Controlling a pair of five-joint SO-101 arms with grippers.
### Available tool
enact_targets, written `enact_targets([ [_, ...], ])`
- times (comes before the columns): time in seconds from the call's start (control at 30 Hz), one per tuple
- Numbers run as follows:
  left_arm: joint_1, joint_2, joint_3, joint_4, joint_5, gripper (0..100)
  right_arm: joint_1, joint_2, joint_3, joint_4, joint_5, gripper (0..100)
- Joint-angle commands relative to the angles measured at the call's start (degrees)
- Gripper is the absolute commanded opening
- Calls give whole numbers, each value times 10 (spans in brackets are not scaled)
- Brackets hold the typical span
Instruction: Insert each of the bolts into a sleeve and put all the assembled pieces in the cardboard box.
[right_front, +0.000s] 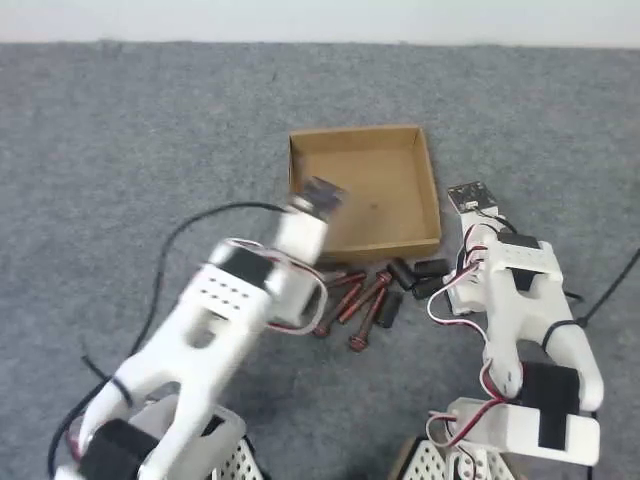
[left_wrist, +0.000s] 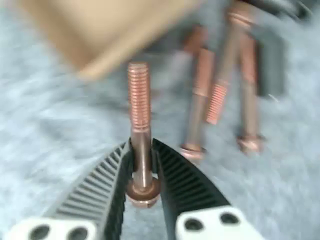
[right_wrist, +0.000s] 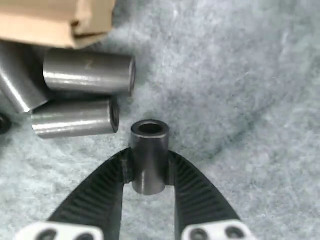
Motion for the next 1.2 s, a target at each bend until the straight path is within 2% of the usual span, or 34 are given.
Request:
enact_targets([
  [0.0,-90,-25,-33,-51,99,11,7,-4,-28,3,-4,6],
  [0.13,-133,22,-22,-154,219,11,7,-3,-28,4,-4,6],
  [0.37,-177,148,-28,-318,328,13,7,-3,-28,4,-4,6],
  [0.43,-185,176,-50,-311,331,28,7,-3,-28,4,-4,6],
  [0.63,-194,222,-131,-196,330,172,7,-3,-28,4,-4,6],
  [0.73,-193,215,-145,-164,316,171,7,-3,-28,3,-4,6],
  [0.8,-192,200,-149,-147,264,144,7,-3,-28,2,-4,6],
  [0.93,-192,156,-149,-121,96,65,7,-3,-28,2,-3,6],
  [1.03,-194,140,-149,-103,-69,16,7,-3,-28,1,-3,6],
  [1.17,-194,138,-150,-67,-324,11,7,-3,-28,0,-3,6],
])
